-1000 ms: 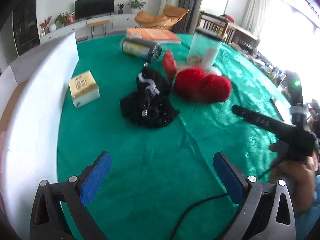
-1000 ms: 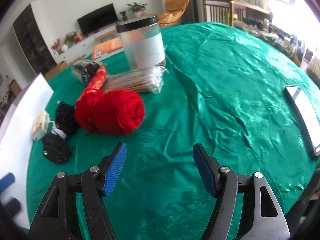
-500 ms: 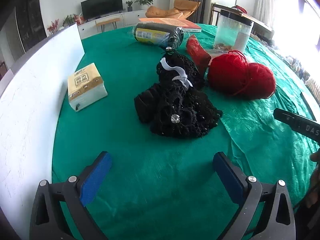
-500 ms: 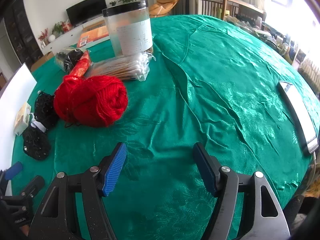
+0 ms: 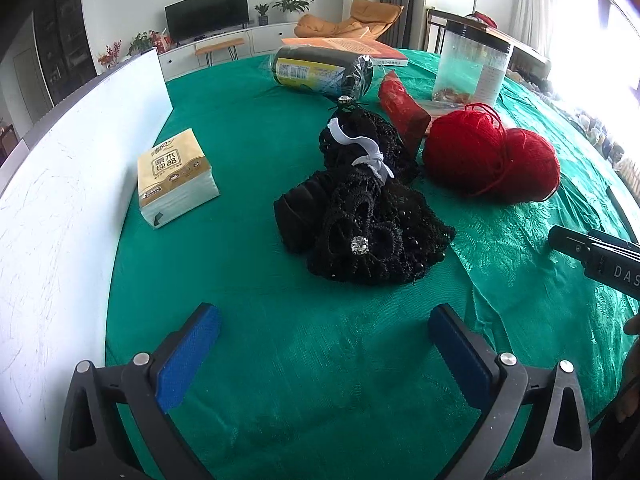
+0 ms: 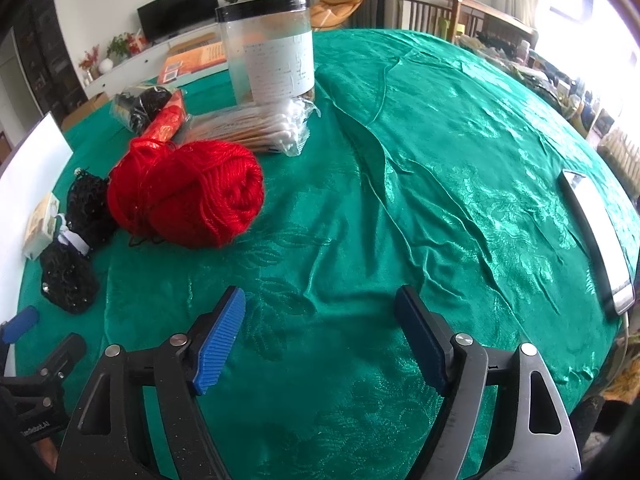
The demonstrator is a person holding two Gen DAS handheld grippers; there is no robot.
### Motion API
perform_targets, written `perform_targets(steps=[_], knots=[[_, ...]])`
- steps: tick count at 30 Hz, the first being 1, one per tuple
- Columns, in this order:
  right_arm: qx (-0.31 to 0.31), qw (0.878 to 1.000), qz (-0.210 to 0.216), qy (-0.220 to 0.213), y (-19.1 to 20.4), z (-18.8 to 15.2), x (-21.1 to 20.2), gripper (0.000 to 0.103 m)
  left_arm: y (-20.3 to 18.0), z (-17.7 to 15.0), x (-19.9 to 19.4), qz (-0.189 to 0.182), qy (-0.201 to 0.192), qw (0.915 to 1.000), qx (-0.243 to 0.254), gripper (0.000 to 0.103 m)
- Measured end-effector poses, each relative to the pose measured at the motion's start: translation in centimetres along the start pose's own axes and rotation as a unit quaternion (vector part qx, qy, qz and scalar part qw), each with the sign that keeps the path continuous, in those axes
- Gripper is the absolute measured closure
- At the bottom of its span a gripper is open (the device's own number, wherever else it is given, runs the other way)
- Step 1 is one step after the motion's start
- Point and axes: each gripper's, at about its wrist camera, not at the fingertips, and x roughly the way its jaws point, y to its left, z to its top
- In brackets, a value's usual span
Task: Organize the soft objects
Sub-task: 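Grasp the red yarn skein with the right tool and lift it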
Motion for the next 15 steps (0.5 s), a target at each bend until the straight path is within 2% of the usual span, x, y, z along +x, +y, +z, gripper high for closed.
perform_targets(steps=[5,7,10,12,14,15], knots=[[-0.003,1.000,-0.002,0.001,0.1,0.0,0.0,0.021,0.0,0.0,0.0,0.000,0.000,1.0000,0.000,0.000],[0.008,1.000,0.011,-0.002,-0.2,0.0,-0.1,0.021,0.0,0.0,0.0,0.000,0.000,1.0000,0.000,0.000],[0.071,0.994,0.080,-0.015,-2.4,0.0,-0.7,0.021,0.0,-0.1,0.0,0.000,0.000,1.0000,0.000,0.000],[0.131,0.981,0.138,-0.030,-4.4,-0.2,-1.0,0.021,0.0,0.0,0.0,0.000,0.000,1.0000,0.000,0.000],[0.151,0.976,0.150,-0.041,-5.1,0.0,-1.5,0.021,0.0,0.0,0.0,0.000,0.000,1.0000,0.000,0.000],[0.135,0.977,0.155,-0.051,-4.7,0.4,-2.0,0.021,0.0,0.0,0.0,0.000,0.000,1.0000,0.000,0.000]])
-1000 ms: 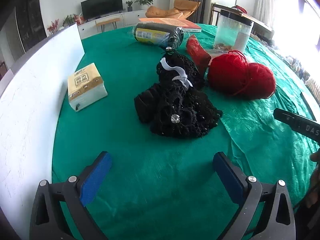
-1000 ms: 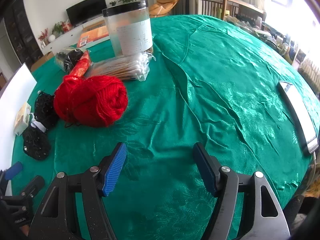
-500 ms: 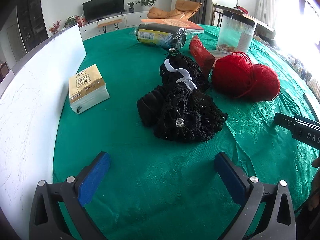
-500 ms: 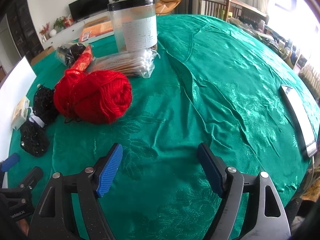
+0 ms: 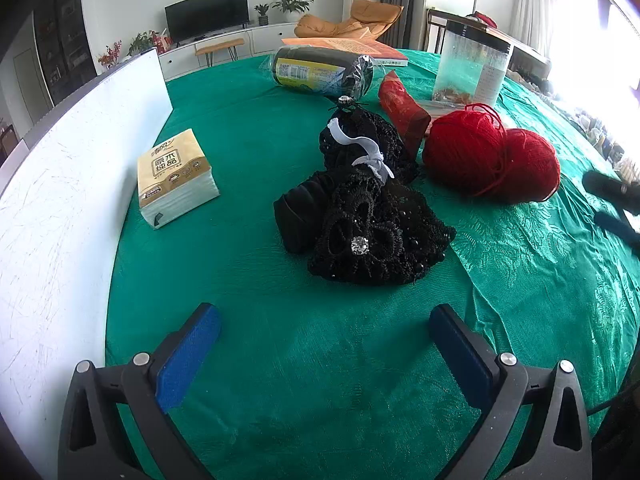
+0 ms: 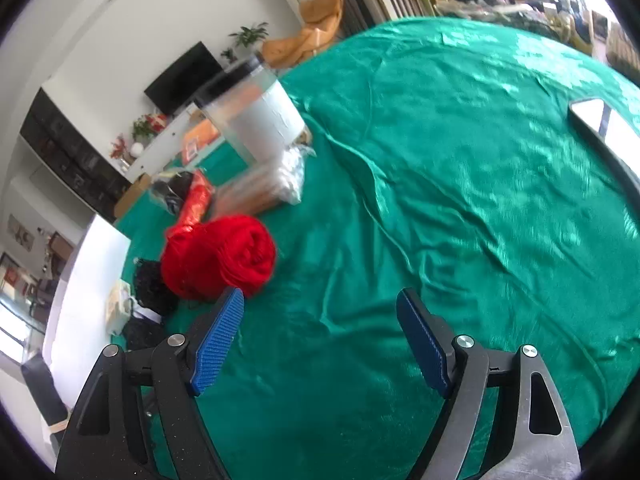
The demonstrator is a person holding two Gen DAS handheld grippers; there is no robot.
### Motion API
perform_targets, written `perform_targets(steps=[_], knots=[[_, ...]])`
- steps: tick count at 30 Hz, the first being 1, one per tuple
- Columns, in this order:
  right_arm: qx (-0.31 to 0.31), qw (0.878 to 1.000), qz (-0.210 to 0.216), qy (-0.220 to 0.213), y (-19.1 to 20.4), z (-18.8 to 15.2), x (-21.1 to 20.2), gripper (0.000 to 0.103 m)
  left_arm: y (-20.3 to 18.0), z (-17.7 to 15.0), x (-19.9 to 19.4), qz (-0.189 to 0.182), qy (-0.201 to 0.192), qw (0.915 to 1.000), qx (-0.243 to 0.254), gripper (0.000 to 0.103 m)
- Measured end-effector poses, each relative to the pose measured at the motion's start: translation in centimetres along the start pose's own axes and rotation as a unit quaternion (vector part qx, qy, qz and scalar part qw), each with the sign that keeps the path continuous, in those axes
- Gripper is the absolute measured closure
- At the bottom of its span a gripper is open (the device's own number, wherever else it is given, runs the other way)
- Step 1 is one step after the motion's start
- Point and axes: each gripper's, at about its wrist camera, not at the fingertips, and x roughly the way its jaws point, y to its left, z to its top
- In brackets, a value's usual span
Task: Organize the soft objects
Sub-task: 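Grasp the red yarn skein with the right tool and lift it, then set the red yarn skein down on the cloth and open the right tool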
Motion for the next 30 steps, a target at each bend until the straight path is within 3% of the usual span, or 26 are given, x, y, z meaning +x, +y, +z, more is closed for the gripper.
perform_targets(steps=[2,4,6,8,10,11,12,13,15,19,22,25,30], knots=[[-0.083,0.996,0.019,0.000,2.8,0.7,0.1,0.021,0.0,0.0,0.0,0.000,0.000,1.0000,0.000,0.000],[-0.202,0.979,0.018,0.012,6.5,1.2,0.9,0.021,0.0,0.0,0.0,0.000,0.000,1.0000,0.000,0.000],[-0.331,0.943,-0.007,0.021,10.1,1.2,2.3,0.022,0.0,0.0,0.0,0.000,0.000,1.0000,0.000,0.000],[-0.456,0.888,-0.047,0.039,13.1,0.6,4.7,0.022,0.0,0.0,0.0,0.000,0.000,1.0000,0.000,0.000],[-0.527,0.843,-0.084,0.062,14.5,-0.3,7.2,0.023,0.0,0.0,0.0,0.000,0.000,1.0000,0.000,0.000],[-0.542,0.832,-0.096,0.071,14.8,-0.7,8.2,0.025,0.0,0.0,0.0,0.000,0.000,1.0000,0.000,0.000],[-0.538,0.833,-0.102,0.080,14.7,-0.9,8.9,0.025,0.0,0.0,0.0,0.000,0.000,1.0000,0.000,0.000],[-0.522,0.843,-0.105,0.078,14.4,-1.1,9.1,0.026,0.0,0.0,0.0,0.000,0.000,1.0000,0.000,0.000],[-0.469,0.874,-0.113,0.055,13.1,-1.2,8.1,0.050,0.0,0.0,0.0,0.000,0.000,1.0000,0.000,0.000],[-0.333,0.940,-0.064,0.030,8.6,-0.4,3.2,0.052,-0.1,0.0,0.0,0.000,0.000,1.0000,0.000,0.000],[-0.220,0.974,-0.052,-0.005,4.5,1.3,-0.5,0.052,-0.1,0.0,0.0,0.001,0.000,1.0000,0.000,0.000],[-0.132,0.987,-0.069,-0.054,1.5,5.1,-2.1,0.052,0.0,0.0,0.0,0.001,-0.001,1.0000,0.000,0.000],[-0.083,0.990,-0.104,-0.053,-1.3,12.5,2.1,0.052,-0.1,0.0,0.0,0.001,-0.001,1.0000,0.000,0.000]])
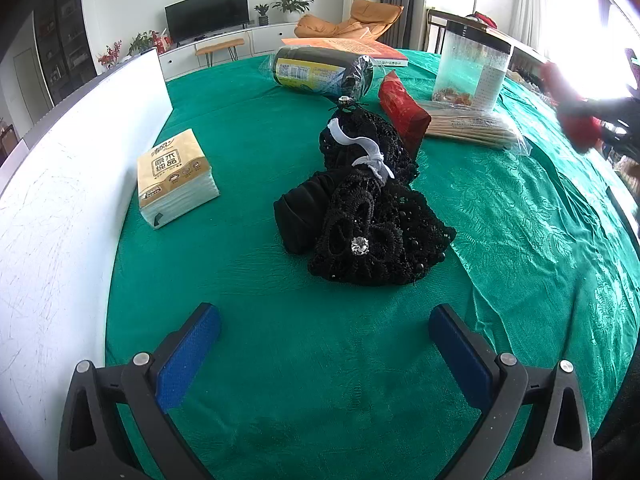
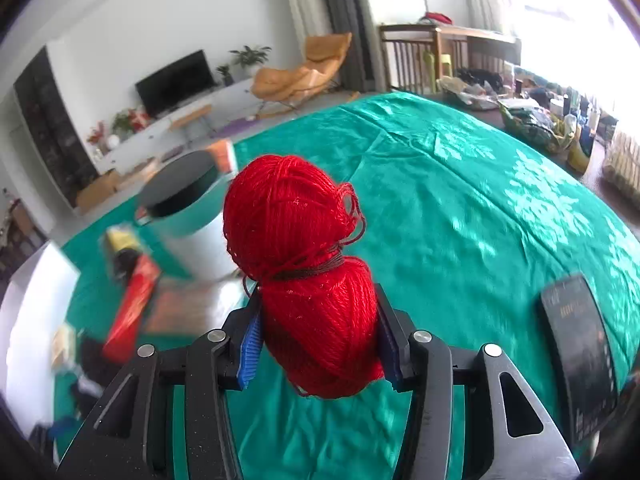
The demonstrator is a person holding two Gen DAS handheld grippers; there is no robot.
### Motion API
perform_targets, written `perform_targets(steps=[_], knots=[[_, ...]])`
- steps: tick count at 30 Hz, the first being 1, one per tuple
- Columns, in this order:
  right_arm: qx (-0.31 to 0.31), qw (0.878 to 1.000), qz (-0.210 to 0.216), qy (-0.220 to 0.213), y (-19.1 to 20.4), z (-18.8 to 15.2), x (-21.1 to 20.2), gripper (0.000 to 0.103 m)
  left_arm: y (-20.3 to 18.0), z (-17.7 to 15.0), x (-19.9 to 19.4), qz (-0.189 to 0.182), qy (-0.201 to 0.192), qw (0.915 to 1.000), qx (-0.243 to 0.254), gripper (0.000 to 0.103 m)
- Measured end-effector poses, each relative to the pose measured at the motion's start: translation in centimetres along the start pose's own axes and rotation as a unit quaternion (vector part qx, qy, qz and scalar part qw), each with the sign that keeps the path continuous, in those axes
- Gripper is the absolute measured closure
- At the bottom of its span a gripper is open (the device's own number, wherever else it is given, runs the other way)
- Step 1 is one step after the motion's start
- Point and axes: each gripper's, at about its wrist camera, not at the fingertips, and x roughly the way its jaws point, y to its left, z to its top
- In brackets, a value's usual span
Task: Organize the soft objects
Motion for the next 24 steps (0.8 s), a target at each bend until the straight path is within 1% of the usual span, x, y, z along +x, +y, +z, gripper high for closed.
perform_targets(steps=[2,3,4,5,6,8,11,13,14,16,17,18,19,22,24], knots=[[-0.004,1.000,-0.008,0.010,-0.2,1.8,3.0,0.049,0.0,0.0,0.0,0.000,0.000,1.0000,0.000,0.000],[-0.007,1.000,-0.002,0.025,-0.2,2.4,4.6,0.044,0.0,0.0,0.0,0.000,0.000,1.0000,0.000,0.000],[-0.006,0.999,0.001,0.045,-0.7,2.6,5.9,0.043,0.0,0.0,0.0,0.000,0.000,1.0000,0.000,0.000],[-0.002,0.998,0.003,0.067,-1.0,2.4,7.1,0.042,0.0,0.0,0.0,0.000,0.000,1.0000,0.000,0.000],[0.007,0.996,0.009,0.084,-1.4,2.0,7.9,0.037,0.0,0.0,0.0,0.000,0.000,1.0000,0.000,0.000],[0.030,0.996,0.023,0.080,-2.0,1.1,7.4,0.036,0.0,0.0,0.0,0.000,0.000,1.0000,0.000,0.000],[0.062,0.997,0.029,0.041,-2.5,-1.0,3.8,0.036,0.0,0.0,0.0,0.000,0.000,1.0000,0.000,0.000],[0.055,0.998,0.020,0.007,-2.3,-2.8,0.9,0.030,0.0,0.0,0.0,0.000,0.000,1.0000,0.000,0.000],[0.048,0.999,0.012,-0.004,-2.1,-3.5,0.2,0.027,0.0,0.0,0.0,0.000,0.000,1.0000,0.000,0.000],[0.027,0.999,-0.006,-0.017,-1.2,-5.3,-1.0,0.027,0.0,0.0,0.0,0.000,0.000,1.0000,0.000,0.000],[0.014,1.000,-0.014,-0.007,-1.2,-5.5,-0.7,0.027,0.0,0.0,0.0,0.000,0.000,1.0000,0.000,0.000],[-0.001,1.000,-0.020,0.017,-0.7,-5.8,-0.2,0.027,0.0,0.0,0.0,0.000,0.000,1.0000,0.000,0.000],[-0.010,0.999,-0.026,0.029,-0.6,-5.3,0.5,0.027,0.0,0.0,0.0,0.000,0.000,1.0000,0.000,0.000],[-0.029,0.997,-0.053,0.044,-0.7,-5.6,1.2,0.028,0.0,0.0,0.0,0.000,0.000,1.0000,0.000,0.000],[-0.030,0.996,-0.059,0.054,-0.8,-5.8,1.5,0.028,0.0,0.0,0.0,0.000,0.000,1.0000,0.000,0.000]])
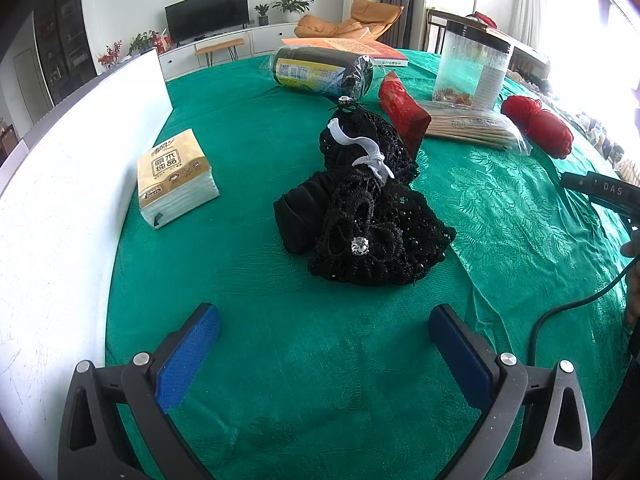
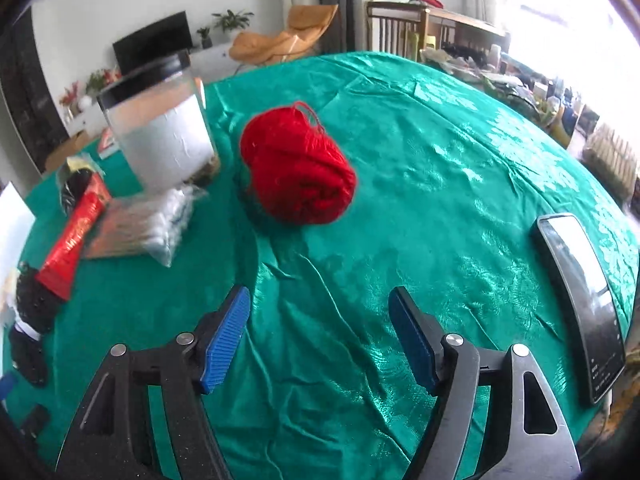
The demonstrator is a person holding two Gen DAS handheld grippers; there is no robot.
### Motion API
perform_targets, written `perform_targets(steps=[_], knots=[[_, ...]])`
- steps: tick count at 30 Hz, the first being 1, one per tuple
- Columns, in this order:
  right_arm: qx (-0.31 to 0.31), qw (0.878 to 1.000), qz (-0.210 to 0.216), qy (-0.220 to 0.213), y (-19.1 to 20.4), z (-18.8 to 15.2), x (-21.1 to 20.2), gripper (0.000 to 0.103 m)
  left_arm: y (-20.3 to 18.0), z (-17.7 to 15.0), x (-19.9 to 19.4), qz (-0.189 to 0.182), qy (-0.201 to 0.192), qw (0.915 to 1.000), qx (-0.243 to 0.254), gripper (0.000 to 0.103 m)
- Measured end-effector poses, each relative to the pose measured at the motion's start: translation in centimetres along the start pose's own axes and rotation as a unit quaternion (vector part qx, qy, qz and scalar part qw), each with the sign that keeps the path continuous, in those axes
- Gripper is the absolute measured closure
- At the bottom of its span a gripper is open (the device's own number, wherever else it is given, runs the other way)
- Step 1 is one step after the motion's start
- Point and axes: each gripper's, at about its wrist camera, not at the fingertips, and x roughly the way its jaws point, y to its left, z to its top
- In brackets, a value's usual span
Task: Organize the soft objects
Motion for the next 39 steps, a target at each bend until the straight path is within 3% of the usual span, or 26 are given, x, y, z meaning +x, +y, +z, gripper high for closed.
perform_targets(steps=[10,27,30,35,38,39], knots=[[-0.019,0.999,-0.025,0.007,0.2,-0.9,0.6,0.027,0.0,0.0,0.0,0.000,0.000,1.0000,0.000,0.000],[-0.018,1.000,-0.021,0.009,-0.1,-0.9,0.5,0.023,0.0,0.0,0.0,0.001,0.002,1.0000,0.000,0.000],[-0.018,1.000,-0.021,0.009,-0.1,-1.0,0.4,0.023,0.3,0.4,-0.6,0.001,0.013,0.9997,-0.019,0.001],[-0.018,1.000,-0.021,0.009,-0.1,-0.9,0.4,0.023,0.7,3.9,-4.3,-0.041,-0.022,0.9964,-0.071,0.001],[-0.018,1.000,-0.021,0.009,-0.1,-1.0,0.4,0.023,1.6,8.7,-4.4,-0.101,-0.021,0.9862,-0.130,0.000],[-0.018,1.000,-0.021,0.009,-0.1,-1.0,0.4,0.023,2.3,10.9,-3.4,-0.126,-0.009,0.9788,-0.161,0.000]])
